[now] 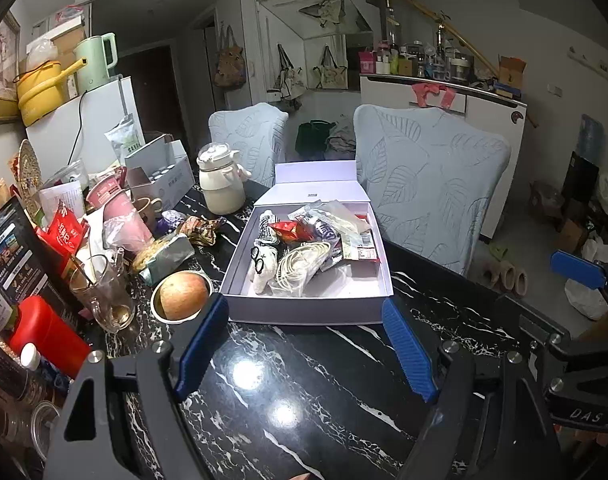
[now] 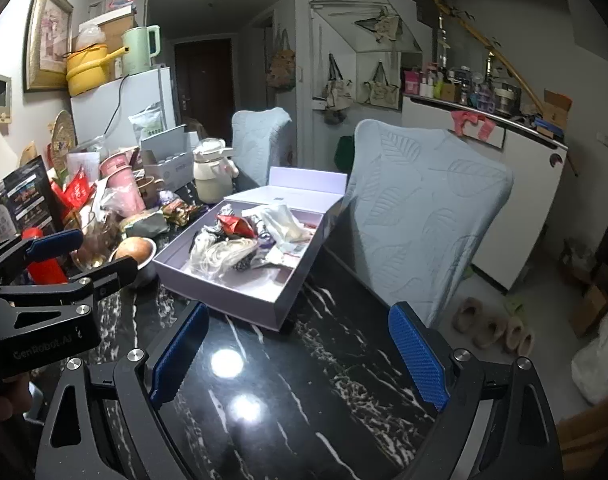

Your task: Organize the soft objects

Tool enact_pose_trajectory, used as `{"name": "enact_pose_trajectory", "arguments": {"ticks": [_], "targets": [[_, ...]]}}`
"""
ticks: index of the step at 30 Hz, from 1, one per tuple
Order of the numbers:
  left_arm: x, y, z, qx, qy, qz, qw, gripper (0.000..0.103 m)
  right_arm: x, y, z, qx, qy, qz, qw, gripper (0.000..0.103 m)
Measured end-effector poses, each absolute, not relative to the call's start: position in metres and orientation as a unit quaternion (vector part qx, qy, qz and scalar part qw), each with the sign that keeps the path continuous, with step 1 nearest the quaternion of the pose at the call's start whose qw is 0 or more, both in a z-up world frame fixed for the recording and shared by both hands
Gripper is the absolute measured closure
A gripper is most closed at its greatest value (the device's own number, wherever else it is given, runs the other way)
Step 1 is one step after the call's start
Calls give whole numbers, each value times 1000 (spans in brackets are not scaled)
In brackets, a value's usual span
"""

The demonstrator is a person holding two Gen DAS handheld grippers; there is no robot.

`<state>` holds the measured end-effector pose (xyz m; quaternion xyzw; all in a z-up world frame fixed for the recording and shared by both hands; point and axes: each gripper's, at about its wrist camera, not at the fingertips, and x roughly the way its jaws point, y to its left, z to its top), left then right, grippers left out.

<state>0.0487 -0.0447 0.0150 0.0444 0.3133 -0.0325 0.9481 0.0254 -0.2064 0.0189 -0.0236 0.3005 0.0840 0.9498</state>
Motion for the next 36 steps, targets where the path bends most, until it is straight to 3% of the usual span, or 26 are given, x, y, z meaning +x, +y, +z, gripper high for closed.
{"name": "enact_pose_trajectory", "arguments": {"ticks": [36], "targets": [[52,-32,13,27,325,-19,945,24,23,-210,24,-13,299,80,951,11]]}}
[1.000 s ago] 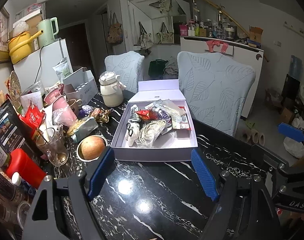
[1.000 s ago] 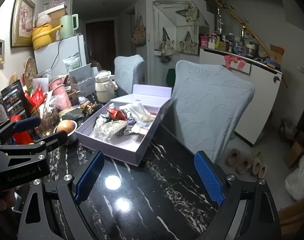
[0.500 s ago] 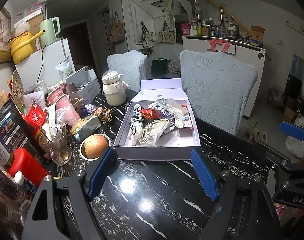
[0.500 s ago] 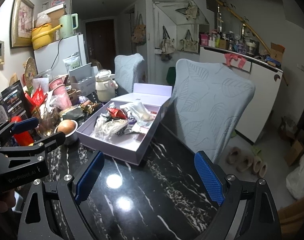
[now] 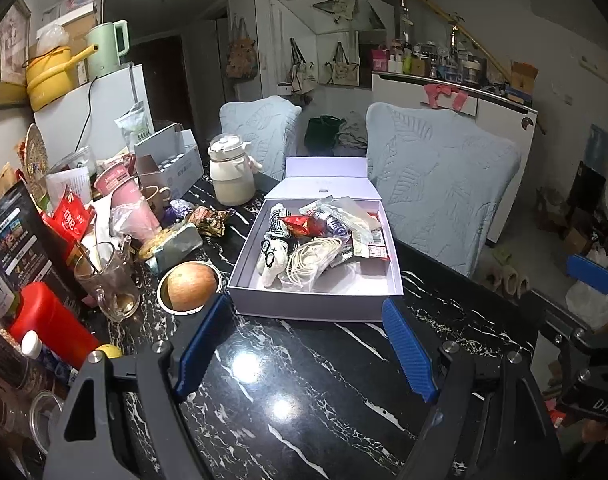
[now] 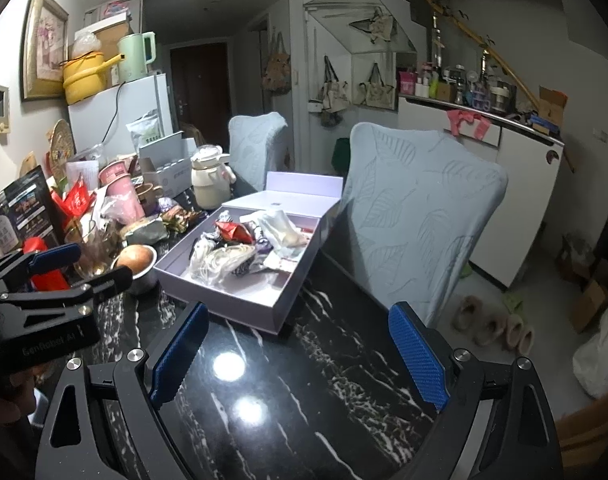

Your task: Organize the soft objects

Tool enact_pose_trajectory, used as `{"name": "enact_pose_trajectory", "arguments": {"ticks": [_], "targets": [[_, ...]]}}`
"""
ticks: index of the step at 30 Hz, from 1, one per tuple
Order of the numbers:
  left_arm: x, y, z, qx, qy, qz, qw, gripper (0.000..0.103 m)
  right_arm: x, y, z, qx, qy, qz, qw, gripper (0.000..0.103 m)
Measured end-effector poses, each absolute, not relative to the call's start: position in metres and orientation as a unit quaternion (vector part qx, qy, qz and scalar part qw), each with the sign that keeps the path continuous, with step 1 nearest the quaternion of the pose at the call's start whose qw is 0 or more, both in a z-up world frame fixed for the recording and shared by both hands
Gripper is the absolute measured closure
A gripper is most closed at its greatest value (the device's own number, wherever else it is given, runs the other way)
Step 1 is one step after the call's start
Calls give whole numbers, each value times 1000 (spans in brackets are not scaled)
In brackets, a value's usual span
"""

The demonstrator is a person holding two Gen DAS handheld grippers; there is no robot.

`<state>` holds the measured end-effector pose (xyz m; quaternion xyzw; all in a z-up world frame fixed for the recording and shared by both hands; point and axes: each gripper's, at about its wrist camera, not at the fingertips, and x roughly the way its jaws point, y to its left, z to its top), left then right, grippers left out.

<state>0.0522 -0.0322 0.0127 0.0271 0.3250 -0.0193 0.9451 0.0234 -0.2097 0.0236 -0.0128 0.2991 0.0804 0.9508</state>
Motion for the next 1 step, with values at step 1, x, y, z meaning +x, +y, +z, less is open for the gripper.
{"name": "enact_pose_trajectory", "arguments": {"ticks": [1], "targets": [[53,-33,12,30,327,-20,944,24,24,-210,23,-12,301,80,950,11]]}}
